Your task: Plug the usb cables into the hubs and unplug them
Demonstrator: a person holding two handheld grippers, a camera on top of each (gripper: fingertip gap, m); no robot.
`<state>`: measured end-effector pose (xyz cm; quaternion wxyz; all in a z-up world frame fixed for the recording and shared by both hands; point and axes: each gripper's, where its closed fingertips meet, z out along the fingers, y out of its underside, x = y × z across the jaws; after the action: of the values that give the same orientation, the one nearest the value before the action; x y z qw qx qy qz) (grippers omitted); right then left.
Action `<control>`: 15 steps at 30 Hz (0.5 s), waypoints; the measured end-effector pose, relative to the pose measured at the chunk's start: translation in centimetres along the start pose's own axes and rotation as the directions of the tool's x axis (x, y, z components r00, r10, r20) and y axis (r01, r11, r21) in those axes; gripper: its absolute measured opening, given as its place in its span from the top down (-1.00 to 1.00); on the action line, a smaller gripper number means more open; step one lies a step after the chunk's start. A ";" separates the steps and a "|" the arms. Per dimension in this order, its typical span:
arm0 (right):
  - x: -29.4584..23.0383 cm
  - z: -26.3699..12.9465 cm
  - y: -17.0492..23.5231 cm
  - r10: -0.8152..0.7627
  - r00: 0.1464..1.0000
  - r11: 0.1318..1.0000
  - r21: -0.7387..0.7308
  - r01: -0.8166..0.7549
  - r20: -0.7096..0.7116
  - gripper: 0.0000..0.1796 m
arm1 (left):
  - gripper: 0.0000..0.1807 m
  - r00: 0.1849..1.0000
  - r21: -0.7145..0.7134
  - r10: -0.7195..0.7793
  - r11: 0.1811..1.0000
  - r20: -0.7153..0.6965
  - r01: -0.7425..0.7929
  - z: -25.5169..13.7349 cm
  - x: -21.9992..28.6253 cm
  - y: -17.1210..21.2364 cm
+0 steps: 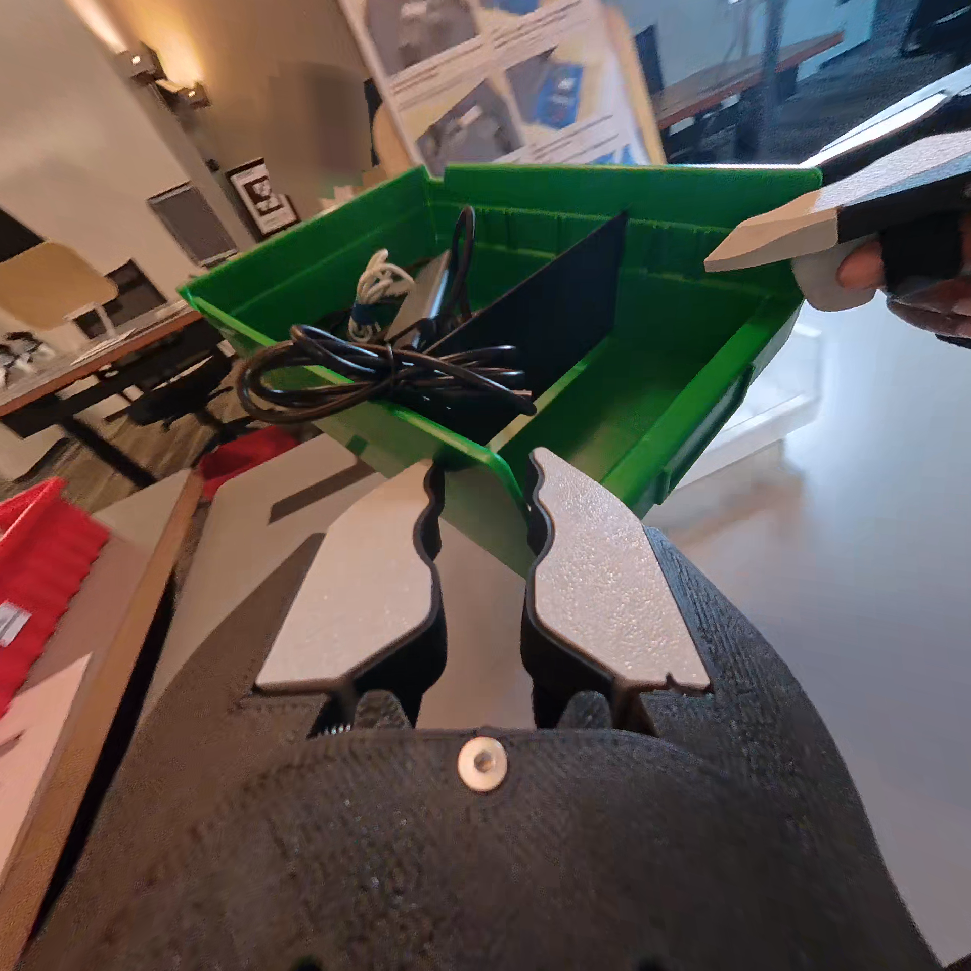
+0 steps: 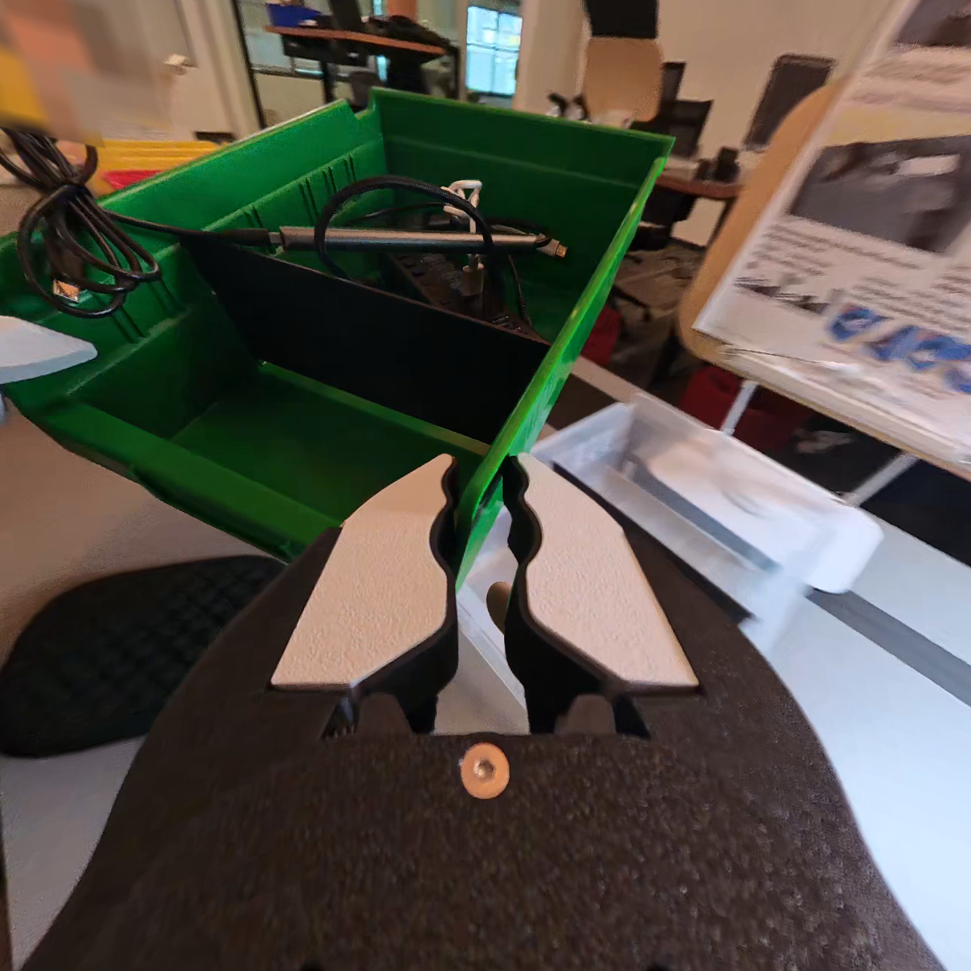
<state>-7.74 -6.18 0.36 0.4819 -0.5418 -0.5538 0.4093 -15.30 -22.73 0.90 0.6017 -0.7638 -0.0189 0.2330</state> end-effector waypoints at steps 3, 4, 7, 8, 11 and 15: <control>-4.6 5.7 1.1 0.028 0.995 0.999 -0.048 -0.024 0.098 0.82 | 0.68 0.998 -0.053 -0.037 0.998 0.048 0.040 -2.0 -4.2 4.5; -5.8 7.2 1.8 0.035 0.993 0.997 -0.065 -0.027 0.115 0.82 | 0.68 0.997 -0.067 -0.053 0.996 0.052 0.057 -2.4 -5.2 6.0; -8.2 10.7 4.5 0.057 0.988 0.992 -0.123 -0.040 0.140 0.82 | 0.68 0.993 -0.118 -0.100 0.987 0.058 0.107 -2.5 -7.0 10.5; -8.7 11.6 5.5 0.062 0.988 0.989 -0.144 -0.041 0.144 0.82 | 0.69 0.991 -0.138 -0.116 0.983 0.062 0.123 -2.2 -7.3 12.0; -9.4 13.4 7.6 0.064 0.987 0.983 -0.178 -0.037 0.145 0.80 | 0.76 0.977 -0.183 -0.185 0.962 0.108 0.202 -0.9 -8.2 16.1; -8.7 13.2 9.8 0.020 0.991 0.972 -0.234 0.012 0.135 0.79 | 0.79 0.964 -0.166 -0.217 0.956 0.153 0.241 1.1 -8.3 17.8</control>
<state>-19.08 -13.16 -12.60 0.3746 -0.5667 -0.6289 0.3782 -27.57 -29.16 -13.04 0.5493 -0.7911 -0.1689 0.2093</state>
